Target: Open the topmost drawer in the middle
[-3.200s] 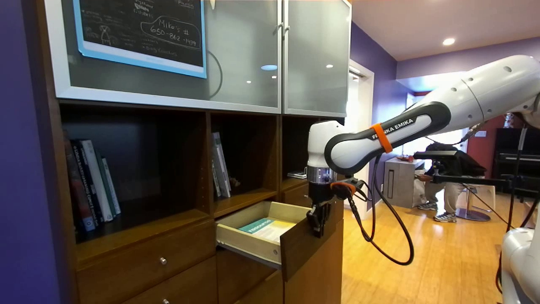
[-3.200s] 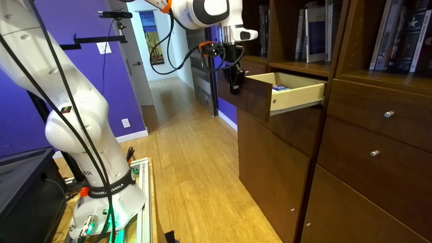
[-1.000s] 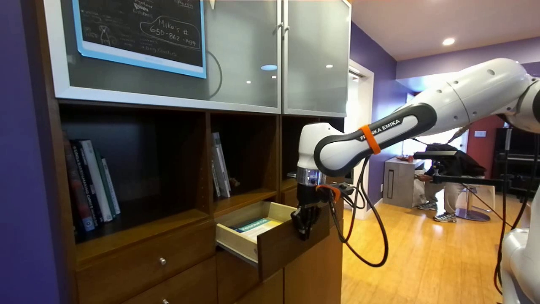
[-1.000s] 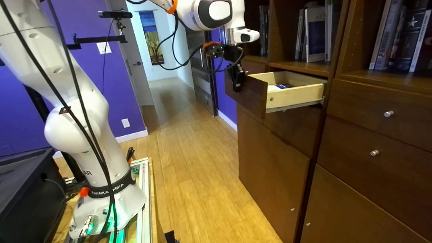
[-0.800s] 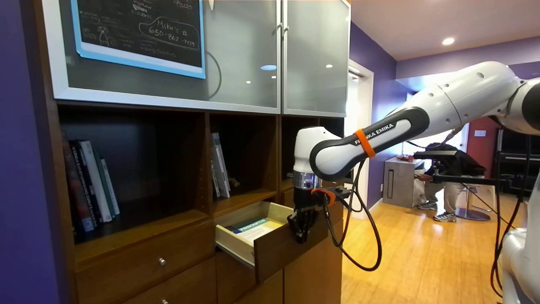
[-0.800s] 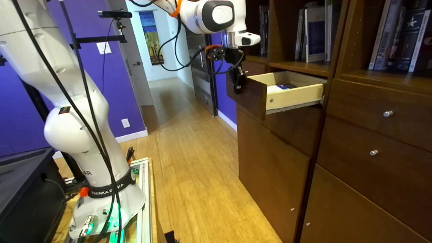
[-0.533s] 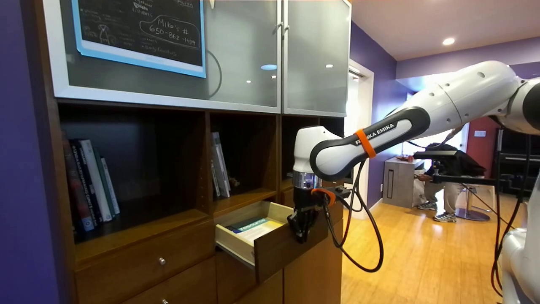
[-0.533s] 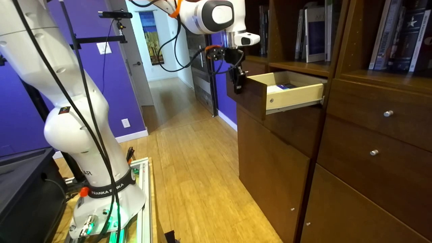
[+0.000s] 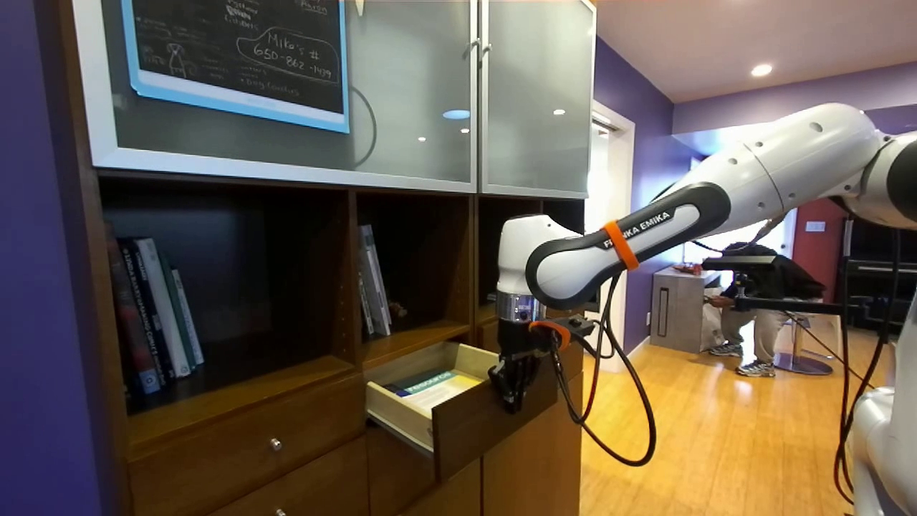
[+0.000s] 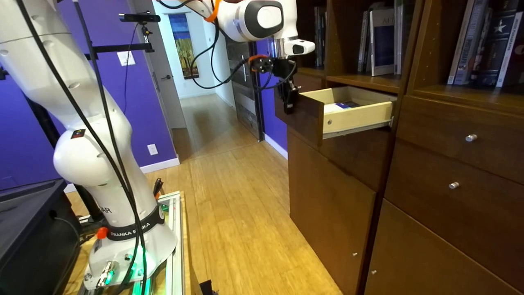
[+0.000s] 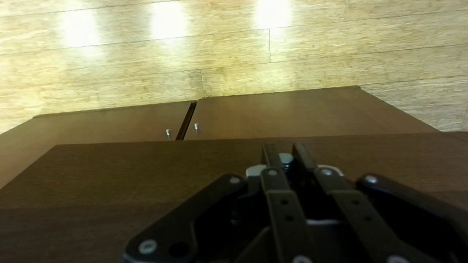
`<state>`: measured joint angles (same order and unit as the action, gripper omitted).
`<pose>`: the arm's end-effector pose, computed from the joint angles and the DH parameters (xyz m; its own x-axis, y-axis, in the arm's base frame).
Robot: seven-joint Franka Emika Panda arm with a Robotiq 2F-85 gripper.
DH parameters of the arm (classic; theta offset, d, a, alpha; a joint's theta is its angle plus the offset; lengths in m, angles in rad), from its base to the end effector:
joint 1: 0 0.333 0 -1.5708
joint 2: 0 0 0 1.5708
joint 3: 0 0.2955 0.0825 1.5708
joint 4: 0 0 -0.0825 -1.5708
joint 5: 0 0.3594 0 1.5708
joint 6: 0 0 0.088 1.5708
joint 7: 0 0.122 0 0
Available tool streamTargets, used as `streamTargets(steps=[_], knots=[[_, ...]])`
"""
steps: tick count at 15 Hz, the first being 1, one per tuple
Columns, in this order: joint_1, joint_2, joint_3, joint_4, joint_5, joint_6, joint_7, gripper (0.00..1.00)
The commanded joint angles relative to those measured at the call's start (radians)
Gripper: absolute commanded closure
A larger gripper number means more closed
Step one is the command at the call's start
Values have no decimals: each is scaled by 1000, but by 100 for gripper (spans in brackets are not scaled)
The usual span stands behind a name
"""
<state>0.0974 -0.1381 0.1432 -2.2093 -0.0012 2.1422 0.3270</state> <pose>0.4781 0.1183 0.4208 0.9936 -0.0862 0.0725 -0.0862 -0.9963 -0.0027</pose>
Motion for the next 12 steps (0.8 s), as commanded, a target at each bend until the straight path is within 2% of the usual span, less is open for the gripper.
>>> streamTargets(steps=[1,11,12], knots=[[-8,100,-7,67,-25,100,-30,96],[-16,106,-5,57,-111,139,-25,96],[-15,105,-5,57,-105,137,-24,86]])
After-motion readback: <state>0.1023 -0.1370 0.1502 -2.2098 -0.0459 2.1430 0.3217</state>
